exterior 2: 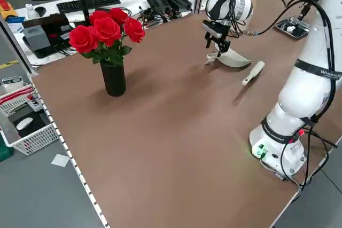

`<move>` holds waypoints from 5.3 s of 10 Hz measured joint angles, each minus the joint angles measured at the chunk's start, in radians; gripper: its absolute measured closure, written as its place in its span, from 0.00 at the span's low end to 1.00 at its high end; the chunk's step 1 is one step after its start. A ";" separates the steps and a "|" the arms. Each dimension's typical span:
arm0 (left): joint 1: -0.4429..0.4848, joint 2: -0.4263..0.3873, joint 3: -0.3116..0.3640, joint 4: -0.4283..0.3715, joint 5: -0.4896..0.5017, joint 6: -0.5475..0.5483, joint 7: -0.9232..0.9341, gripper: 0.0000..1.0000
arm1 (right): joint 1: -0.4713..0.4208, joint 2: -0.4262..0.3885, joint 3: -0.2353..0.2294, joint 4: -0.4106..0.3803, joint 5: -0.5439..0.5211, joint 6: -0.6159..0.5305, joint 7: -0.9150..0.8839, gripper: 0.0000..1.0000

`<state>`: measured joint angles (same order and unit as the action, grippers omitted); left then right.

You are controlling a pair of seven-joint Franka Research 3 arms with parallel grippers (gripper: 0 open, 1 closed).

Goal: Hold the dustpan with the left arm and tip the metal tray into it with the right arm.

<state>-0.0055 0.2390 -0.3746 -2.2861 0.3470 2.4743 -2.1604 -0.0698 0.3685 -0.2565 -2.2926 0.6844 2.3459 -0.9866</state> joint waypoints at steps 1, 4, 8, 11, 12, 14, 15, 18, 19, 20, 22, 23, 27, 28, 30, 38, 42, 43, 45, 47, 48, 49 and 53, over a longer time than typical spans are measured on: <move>-0.003 0.002 0.000 -0.002 0.002 0.000 0.000 0.05 | 0.000 0.004 0.000 -0.003 0.002 0.001 0.000 0.37; -0.012 0.012 -0.002 -0.011 0.003 -0.001 -0.006 0.05 | 0.000 0.007 0.000 -0.013 0.018 0.007 -0.001 0.50; -0.012 0.017 -0.001 -0.031 0.003 -0.001 -0.008 0.09 | 0.002 0.009 0.002 -0.021 0.021 0.020 -0.001 0.74; -0.009 0.017 0.000 -0.035 0.003 -0.001 -0.010 0.23 | 0.005 0.009 0.001 -0.024 0.032 0.026 -0.001 0.78; -0.008 0.018 0.000 -0.036 0.003 -0.001 -0.010 0.28 | 0.008 0.010 0.004 -0.026 0.042 0.026 -0.002 0.86; -0.008 0.020 0.001 -0.036 0.011 -0.001 -0.010 0.52 | 0.015 0.011 0.007 -0.029 0.047 0.033 -0.001 0.94; -0.008 0.020 0.000 -0.036 0.023 -0.001 -0.010 0.57 | 0.018 0.011 0.008 -0.029 0.048 0.035 -0.001 0.95; -0.008 0.020 0.000 -0.028 0.029 0.000 -0.012 0.68 | 0.020 0.011 0.008 -0.029 0.048 0.036 -0.001 0.95; -0.007 0.020 0.001 -0.017 0.029 0.000 -0.012 0.68 | 0.020 0.011 0.008 -0.028 0.048 0.036 -0.001 0.95; -0.005 0.019 0.001 0.001 0.030 -0.001 -0.012 0.68 | 0.021 0.010 0.008 -0.027 0.048 0.036 -0.001 0.95; -0.003 0.019 0.000 0.059 0.030 -0.045 -0.012 0.68 | 0.026 -0.006 0.009 -0.019 0.050 0.041 0.005 0.95; -0.006 0.019 -0.001 0.091 0.030 -0.075 -0.012 0.68 | 0.028 -0.026 0.010 -0.014 0.051 0.049 0.016 0.95; -0.116 0.021 -0.022 0.129 0.003 -0.113 -0.071 0.68 | 0.034 -0.128 0.010 0.013 0.005 0.002 0.089 0.95; -0.159 0.027 -0.029 0.166 -0.028 -0.168 -0.082 0.68 | 0.035 -0.154 0.010 0.041 -0.063 -0.056 0.166 0.95; -0.254 0.059 -0.032 0.257 -0.068 -0.278 -0.132 0.68 | 0.038 -0.209 0.018 0.137 -0.211 -0.226 0.369 0.95; -0.461 0.306 -0.033 0.606 -0.125 -0.292 -0.403 0.68 | 0.052 -0.338 0.327 0.410 -0.561 -0.571 1.004 0.95; -0.488 0.374 -0.032 0.685 -0.125 -0.293 -0.416 0.68 | 0.058 -0.371 0.587 0.476 -0.736 -0.687 1.338 0.95; -0.489 0.374 -0.031 0.689 -0.125 -0.294 -0.416 0.68 | 0.059 -0.371 0.640 0.484 -0.771 -0.691 1.404 0.95; -0.488 0.374 -0.030 0.693 -0.125 -0.294 -0.416 0.68 | 0.059 -0.368 0.702 0.493 -0.852 -0.692 1.472 0.95; -0.487 0.373 -0.028 0.695 -0.125 -0.296 -0.416 0.68 | 0.059 -0.334 0.761 0.544 -0.934 -0.725 1.522 0.95; -0.487 0.373 -0.028 0.695 -0.125 -0.296 -0.416 0.68 | 0.060 -0.304 0.801 0.581 -0.995 -0.742 1.548 0.95; -0.487 0.373 -0.028 0.695 -0.125 -0.297 -0.416 0.68 | 0.067 -0.275 0.837 0.614 -1.048 -0.747 1.570 0.95; -0.487 0.373 -0.027 0.697 -0.125 -0.297 -0.416 0.68 | 0.158 -0.208 0.861 0.660 -1.278 -0.781 1.593 0.95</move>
<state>-0.4929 0.6123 -0.4020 -1.5891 0.2222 2.1770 -2.5768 0.0882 0.1609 0.6043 -1.6322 -0.5940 1.5654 0.6065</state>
